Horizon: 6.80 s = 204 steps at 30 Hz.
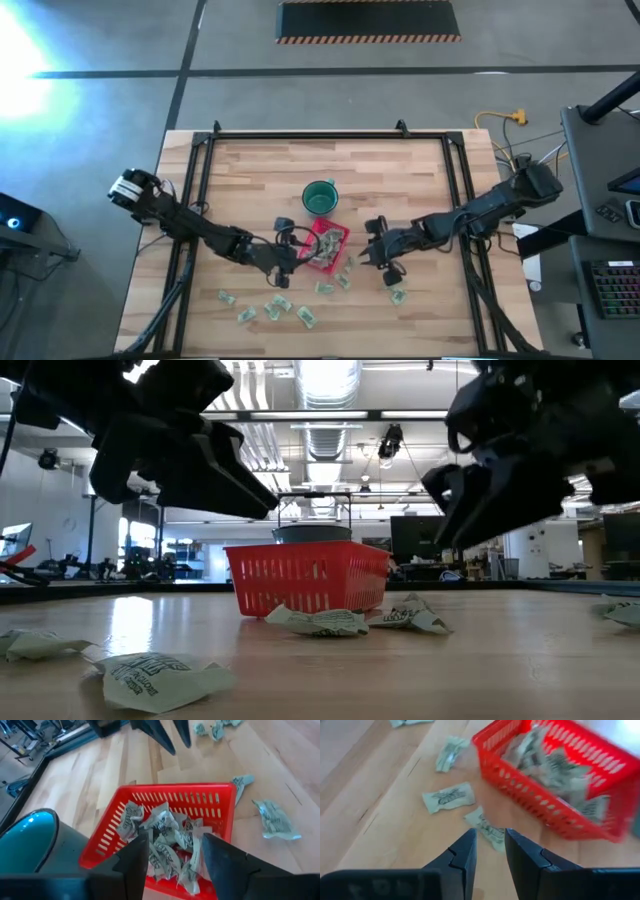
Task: Pick and place items into bin
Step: Put the light green stevia packet into the red bin
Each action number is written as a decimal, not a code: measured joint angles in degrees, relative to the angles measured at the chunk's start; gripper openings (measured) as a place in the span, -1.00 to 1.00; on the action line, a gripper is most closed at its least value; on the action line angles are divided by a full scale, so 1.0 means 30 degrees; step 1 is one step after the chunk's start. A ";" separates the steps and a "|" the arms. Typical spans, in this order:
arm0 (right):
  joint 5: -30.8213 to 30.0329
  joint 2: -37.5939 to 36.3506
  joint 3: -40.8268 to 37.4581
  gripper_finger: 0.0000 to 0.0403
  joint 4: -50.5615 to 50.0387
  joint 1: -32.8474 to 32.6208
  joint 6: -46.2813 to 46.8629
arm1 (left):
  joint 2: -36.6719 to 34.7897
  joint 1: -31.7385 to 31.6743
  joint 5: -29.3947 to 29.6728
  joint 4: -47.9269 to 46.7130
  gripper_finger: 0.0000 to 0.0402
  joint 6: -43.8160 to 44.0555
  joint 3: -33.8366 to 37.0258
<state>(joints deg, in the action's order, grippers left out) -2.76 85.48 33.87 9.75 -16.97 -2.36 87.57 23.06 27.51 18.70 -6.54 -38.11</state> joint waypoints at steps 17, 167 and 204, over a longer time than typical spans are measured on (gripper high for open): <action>0.0072 0.2825 0.0799 -0.53 0.1817 0.0001 -0.2462 | -0.0436 0.0228 0.0000 -0.0097 -0.16 0.0090 0.0046; -0.1924 0.1245 0.0996 -0.37 0.2655 0.0860 -0.3706 | 0.2783 0.3310 -0.8933 -0.0798 -0.17 0.5586 0.0570; -0.1946 0.1245 0.1010 -0.49 0.1812 0.0868 -0.3706 | 0.1764 0.2890 0.1448 -0.0492 -0.95 -0.2544 -0.1664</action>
<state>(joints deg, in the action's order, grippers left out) -8.60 89.21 36.91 15.19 -14.37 -13.47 92.86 31.73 31.85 17.23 -14.17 -43.10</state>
